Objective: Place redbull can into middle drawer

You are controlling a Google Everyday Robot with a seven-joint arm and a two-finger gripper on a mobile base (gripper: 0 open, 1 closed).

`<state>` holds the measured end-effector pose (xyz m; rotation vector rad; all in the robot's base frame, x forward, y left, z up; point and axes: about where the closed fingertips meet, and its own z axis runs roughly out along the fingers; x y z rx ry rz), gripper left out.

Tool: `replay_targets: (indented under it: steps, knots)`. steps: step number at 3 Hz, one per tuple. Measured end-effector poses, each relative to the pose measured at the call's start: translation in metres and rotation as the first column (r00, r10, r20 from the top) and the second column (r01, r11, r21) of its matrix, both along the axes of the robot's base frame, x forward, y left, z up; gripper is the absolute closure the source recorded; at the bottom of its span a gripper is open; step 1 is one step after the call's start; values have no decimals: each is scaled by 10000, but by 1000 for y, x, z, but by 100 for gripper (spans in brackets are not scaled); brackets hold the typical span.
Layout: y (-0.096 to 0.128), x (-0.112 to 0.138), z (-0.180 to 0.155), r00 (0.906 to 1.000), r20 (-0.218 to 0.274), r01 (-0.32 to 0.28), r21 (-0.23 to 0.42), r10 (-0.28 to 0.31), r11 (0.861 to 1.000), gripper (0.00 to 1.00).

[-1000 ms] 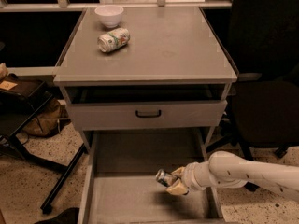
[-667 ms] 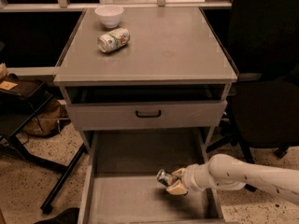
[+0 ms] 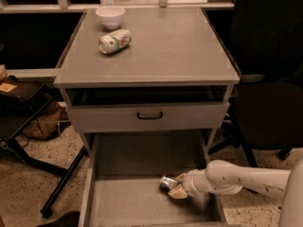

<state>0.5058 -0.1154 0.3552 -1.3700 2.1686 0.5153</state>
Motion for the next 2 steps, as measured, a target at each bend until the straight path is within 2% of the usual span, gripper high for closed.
replay_targets:
  steps: [2]
  knots:
    - [-2, 4, -6, 9995, -267, 160, -80, -162, 9998, 100]
